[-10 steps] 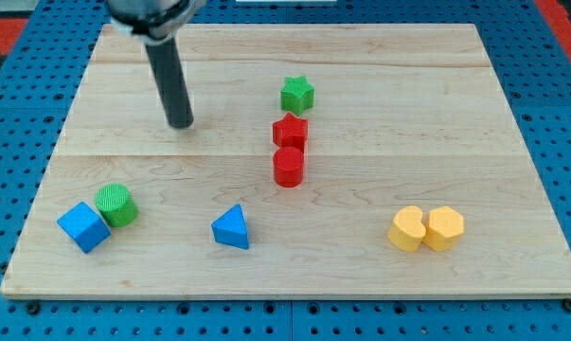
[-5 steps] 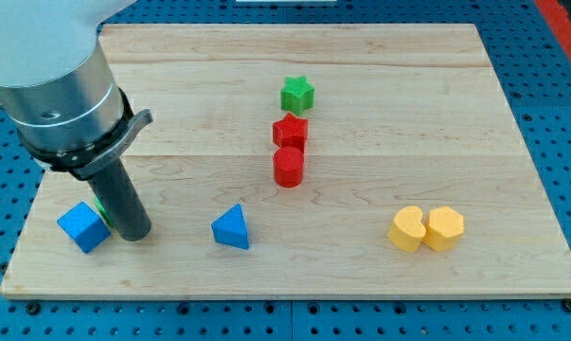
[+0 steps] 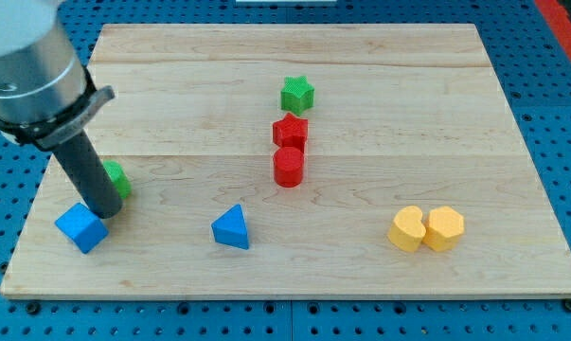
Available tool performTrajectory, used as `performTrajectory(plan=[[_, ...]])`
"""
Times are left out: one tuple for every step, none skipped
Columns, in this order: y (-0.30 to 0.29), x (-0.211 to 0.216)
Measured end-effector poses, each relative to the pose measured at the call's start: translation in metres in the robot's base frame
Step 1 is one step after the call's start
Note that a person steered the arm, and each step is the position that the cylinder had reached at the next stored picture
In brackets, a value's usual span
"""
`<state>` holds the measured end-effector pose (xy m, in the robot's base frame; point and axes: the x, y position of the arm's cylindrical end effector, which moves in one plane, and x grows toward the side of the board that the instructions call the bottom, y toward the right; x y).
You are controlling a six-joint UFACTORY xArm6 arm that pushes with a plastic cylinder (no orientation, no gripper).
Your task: Push the green circle to the up side of green star
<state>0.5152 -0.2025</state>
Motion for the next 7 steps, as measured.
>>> performTrajectory(plan=[[0.000,-0.050],[-0.009,-0.103],[-0.031,-0.136],[-0.048,-0.168],[-0.099,-0.187],[-0.075,-0.209],[0.009,-0.220]])
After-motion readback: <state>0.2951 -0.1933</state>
